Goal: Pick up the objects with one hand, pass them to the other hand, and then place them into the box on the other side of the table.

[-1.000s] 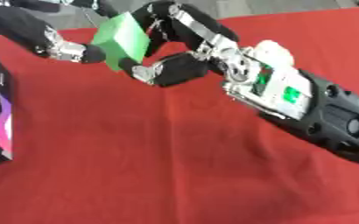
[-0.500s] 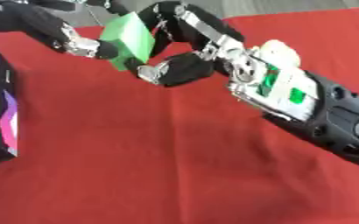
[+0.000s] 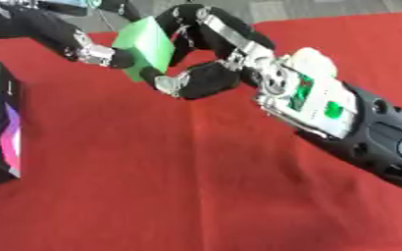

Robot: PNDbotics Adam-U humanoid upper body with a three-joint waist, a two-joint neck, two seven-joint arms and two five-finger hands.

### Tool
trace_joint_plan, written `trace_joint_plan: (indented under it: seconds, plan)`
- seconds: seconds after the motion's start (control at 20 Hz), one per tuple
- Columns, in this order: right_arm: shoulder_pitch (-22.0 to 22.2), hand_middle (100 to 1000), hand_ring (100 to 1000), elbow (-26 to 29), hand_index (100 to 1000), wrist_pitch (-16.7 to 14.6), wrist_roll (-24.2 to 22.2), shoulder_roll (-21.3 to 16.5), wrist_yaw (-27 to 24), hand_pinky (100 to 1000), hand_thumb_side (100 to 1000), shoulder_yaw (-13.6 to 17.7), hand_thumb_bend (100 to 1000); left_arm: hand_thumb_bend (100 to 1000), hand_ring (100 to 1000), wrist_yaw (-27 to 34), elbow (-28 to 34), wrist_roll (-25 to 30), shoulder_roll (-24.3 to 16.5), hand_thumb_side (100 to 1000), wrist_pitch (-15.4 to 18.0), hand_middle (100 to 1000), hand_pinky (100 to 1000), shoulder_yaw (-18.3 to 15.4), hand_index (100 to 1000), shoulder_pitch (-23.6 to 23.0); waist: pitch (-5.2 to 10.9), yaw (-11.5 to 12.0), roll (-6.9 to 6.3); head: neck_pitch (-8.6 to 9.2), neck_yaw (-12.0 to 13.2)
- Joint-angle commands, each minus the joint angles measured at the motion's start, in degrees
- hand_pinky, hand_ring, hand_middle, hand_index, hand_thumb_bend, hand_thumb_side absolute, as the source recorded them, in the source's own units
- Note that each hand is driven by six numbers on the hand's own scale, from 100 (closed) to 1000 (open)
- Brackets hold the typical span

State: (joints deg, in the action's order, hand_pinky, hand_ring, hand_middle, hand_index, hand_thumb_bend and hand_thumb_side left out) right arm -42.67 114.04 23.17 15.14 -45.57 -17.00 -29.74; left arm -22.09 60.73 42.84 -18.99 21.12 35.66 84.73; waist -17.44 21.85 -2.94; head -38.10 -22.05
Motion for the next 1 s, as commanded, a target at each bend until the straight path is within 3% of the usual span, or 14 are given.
trace_joint_plan:
  seconds: [0.05,0.4,0.5,0.55,0.75,0.95,1.0]
  plan:
    - [-1.26,375,505,0.55,526,-0.39,-0.13,-0.17,-0.41,619,100,0.87,106,375,935,-0.59,-0.23,9.13,-0.23,867,9.56,878,1000,-0.84,891,1.46,0.42,-0.08,-0.24,0.80,0.28]
    - [-1.22,375,505,0.55,525,-0.41,0.05,-0.11,-0.54,617,100,1.04,109,309,909,0.46,0.28,9.13,0.34,763,8.01,833,1000,-1.65,836,1.76,0.34,-0.20,-0.23,0.95,0.49]
    - [-1.27,375,505,0.55,525,-0.45,0.12,-0.07,-0.60,617,100,1.07,110,271,895,0.93,0.51,9.13,0.38,657,7.31,802,1000,-1.83,798,1.76,0.28,-0.22,-0.26,0.98,0.51]
    - [-1.26,375,505,0.55,525,-0.47,0.16,-0.08,-0.63,617,100,1.10,110,265,894,1.25,0.62,9.13,0.37,649,6.84,799,1000,-1.99,795,1.75,0.25,-0.23,-0.27,0.94,0.49]
    - [-1.05,375,505,0.55,525,-0.33,0.33,-0.09,-0.61,616,100,1.11,113,117,863,3.47,1.25,9.13,0.17,502,3.88,731,1000,-3.03,710,1.72,0.21,-0.27,-0.27,1.02,0.40]
    - [-0.87,378,507,0.55,528,-0.21,0.39,-0.12,-0.51,618,100,1.15,118,100,816,5.94,2.02,9.13,-0.19,444,0.38,652,1000,-3.45,635,1.78,0.22,-0.23,-0.22,0.82,0.05]
    - [-0.81,381,509,0.55,532,-0.10,0.33,-0.14,-0.45,620,100,1.13,124,100,797,6.60,2.21,9.13,-0.29,384,-0.39,623,1000,-3.51,609,1.79,0.22,-0.22,-0.20,0.82,0.00]
